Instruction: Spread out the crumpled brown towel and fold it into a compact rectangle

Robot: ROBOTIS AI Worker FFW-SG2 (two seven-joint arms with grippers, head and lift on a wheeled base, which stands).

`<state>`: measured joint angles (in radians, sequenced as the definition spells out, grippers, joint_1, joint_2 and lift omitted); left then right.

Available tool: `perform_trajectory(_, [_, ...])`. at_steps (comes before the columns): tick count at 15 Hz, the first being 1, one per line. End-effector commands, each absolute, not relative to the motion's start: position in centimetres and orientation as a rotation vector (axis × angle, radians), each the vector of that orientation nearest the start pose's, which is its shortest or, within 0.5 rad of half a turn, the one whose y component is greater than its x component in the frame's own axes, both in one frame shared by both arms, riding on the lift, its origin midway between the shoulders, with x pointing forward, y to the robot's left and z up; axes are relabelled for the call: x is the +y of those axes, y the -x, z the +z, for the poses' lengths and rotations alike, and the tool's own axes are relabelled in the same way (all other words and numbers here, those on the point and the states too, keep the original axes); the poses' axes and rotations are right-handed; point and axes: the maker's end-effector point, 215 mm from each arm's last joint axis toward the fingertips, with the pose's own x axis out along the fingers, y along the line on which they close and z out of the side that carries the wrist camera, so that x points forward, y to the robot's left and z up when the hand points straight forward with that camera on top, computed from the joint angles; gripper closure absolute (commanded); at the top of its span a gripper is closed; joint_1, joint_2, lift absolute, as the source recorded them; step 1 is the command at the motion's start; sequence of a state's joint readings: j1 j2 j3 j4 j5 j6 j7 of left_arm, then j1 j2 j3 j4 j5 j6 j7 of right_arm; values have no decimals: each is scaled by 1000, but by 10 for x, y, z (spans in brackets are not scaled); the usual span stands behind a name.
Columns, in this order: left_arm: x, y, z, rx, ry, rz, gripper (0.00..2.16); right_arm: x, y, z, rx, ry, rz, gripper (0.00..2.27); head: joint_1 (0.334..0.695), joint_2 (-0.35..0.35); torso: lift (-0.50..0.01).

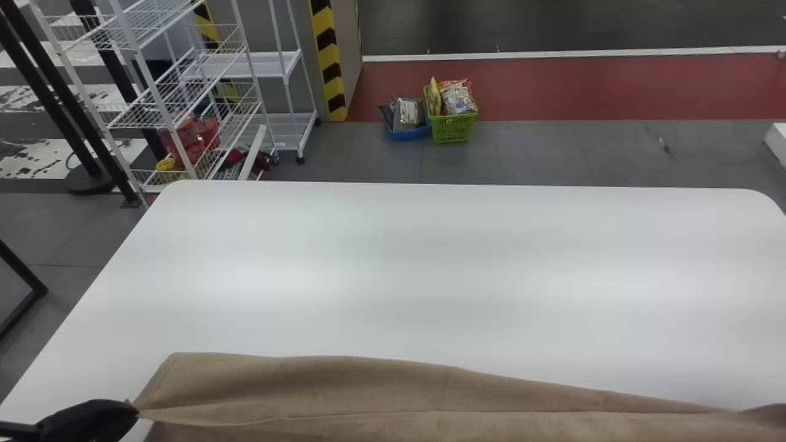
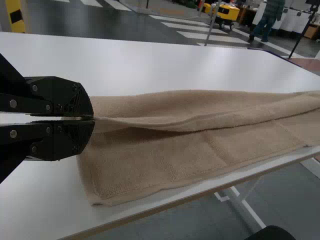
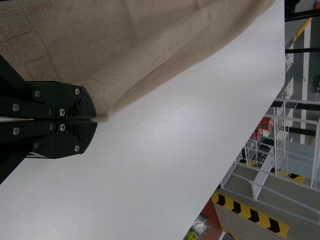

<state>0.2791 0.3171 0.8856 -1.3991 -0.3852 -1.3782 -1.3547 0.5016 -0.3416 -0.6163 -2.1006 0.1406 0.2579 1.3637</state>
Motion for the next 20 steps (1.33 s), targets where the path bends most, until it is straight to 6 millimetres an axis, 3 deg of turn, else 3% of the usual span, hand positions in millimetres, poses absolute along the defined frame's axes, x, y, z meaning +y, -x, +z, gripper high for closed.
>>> perform_trajectory(1, [423,-291,-392,53,-1405,-948,1079,-371,-329,-358,539,451,832,1332,695,102,-127])
perform_trajectory(5, [423,-287,-383,35,-1416,-935,1079,-379,-325,-360,551,447,818,1332,695,96,-127])
perform_trajectory(9, [422,-278,-386,33,-1421,-944,1079,-394,-321,-360,554,465,803,1332,695,78,-127])
perform_trajectory(17, [401,-265,-409,36,-1412,-1018,1075,-356,-292,-406,615,535,930,1325,695,79,-127])
perform_trajectory(20, [388,-263,-417,23,-1417,-1054,1079,-351,-288,-412,622,533,947,1322,695,91,-127])
